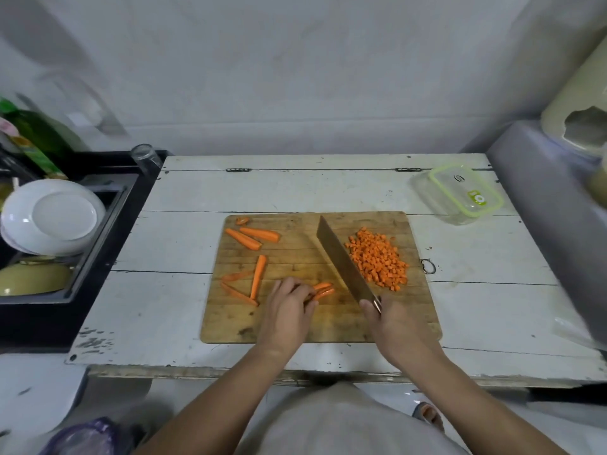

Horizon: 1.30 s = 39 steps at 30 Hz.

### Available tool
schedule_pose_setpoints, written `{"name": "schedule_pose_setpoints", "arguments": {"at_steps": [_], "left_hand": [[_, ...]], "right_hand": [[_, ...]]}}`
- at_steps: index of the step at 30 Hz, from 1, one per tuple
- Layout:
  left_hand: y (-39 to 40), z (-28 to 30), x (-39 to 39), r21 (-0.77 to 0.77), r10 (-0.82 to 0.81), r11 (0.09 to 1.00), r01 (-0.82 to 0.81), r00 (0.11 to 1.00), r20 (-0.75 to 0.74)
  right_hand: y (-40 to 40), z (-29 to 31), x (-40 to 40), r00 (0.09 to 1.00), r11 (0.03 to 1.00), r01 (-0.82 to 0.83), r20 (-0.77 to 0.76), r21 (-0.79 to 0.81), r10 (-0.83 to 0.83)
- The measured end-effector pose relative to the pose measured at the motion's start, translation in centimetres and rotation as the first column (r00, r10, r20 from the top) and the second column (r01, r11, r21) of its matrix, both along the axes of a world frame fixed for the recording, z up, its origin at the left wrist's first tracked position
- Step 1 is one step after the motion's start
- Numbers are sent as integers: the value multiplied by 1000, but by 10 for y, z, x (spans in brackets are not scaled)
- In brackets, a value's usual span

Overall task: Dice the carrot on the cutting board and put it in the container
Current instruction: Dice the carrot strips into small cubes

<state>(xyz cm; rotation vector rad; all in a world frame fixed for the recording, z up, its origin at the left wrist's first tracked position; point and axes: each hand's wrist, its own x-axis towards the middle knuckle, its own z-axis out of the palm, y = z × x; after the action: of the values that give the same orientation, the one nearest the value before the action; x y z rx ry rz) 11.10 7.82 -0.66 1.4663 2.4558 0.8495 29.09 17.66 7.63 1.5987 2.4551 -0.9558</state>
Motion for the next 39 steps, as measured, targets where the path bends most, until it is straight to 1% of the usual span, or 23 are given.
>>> {"name": "schedule_pose_setpoints", "arguments": {"at_steps": [3, 9, 12, 16, 20, 23, 26, 32, 34, 36, 39], "left_hand": [[8, -2, 1, 15, -45, 999, 45, 999, 4], [22, -9, 6, 48, -32, 998, 29, 997, 64], [24, -13, 14, 105, -16, 994, 11, 999, 45], [22, -18, 17, 201, -59, 978, 62, 998, -19], [22, -19, 15, 178, -66, 981, 71, 997, -34], [23, -17, 15, 158, -50, 986, 53, 998, -23], [23, -15, 17, 161, -45, 986, 47, 999, -12], [23, -15, 16, 184, -64, 981, 65, 998, -10], [24, -17, 16, 189, -65, 980, 69, 998, -27], [22, -16, 16, 195, -65, 978, 74, 997, -51], [18, -14, 19, 216, -101, 969, 120, 990, -97]], "right_hand": [[10, 4, 7, 1000, 1000, 8, -20, 16, -8], [5, 5, 13, 1000, 1000, -22, 0, 4, 22], [-4, 1, 10, 998, 999, -33, 63, 34, 31], [-12, -4, 1, 993, 994, -94, 75, 58, 90], [-1, 0, 5, 1000, 999, -1, 3, -41, 1], [-1, 3, 14, 1000, 1000, -14, -17, 5, 14], [-10, 5, 22, 994, 992, -95, 64, 80, 90], [-20, 3, 14, 983, 989, -140, 128, 51, 133], [-11, -3, -3, 973, 982, -165, 178, 94, 146], [-2, -7, -19, 984, 987, -125, 139, 102, 110], [3, -10, -18, 997, 995, -50, 57, 81, 46]]}}
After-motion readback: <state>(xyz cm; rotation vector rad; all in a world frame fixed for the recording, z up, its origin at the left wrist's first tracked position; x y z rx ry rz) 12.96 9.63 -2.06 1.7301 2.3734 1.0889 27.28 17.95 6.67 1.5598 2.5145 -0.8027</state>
